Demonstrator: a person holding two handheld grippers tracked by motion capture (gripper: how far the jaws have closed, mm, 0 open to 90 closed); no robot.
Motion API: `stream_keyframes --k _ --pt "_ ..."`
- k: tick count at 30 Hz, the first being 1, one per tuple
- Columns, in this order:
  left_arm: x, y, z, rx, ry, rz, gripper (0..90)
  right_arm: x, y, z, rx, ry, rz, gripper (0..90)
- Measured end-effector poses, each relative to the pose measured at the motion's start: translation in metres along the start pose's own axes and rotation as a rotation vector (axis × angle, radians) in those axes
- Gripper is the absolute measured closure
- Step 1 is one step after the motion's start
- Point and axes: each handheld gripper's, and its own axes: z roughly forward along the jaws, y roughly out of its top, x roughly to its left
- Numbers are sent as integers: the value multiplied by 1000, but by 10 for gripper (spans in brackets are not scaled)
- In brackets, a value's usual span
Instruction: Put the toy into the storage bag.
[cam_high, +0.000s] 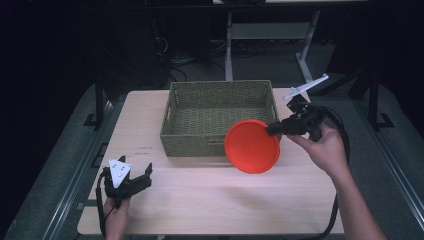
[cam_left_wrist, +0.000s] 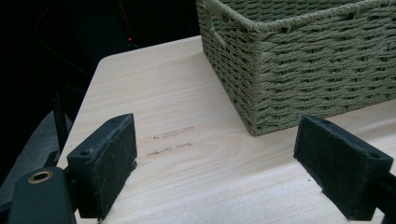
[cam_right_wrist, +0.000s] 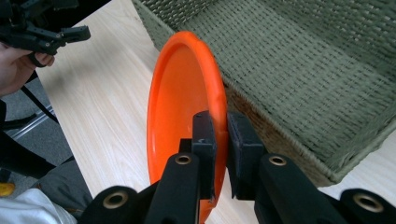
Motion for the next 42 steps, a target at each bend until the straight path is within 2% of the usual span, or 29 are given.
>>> stream_keyframes --k 9,27,38,42 --pt "0 1 -1 -2 0 -1 127 -4 21 -9 -17 -13 0 822" --pt "1 1 -2 -16 5 -12 127 -18 42 -20 -47 -25 27 822" --pt "2 1 -2 -15 7 -11 127 -25 60 -15 -44 -25 33 822" --pt "3 1 -3 -3 8 0 127 -27 69 -14 -46 -34 32 822"
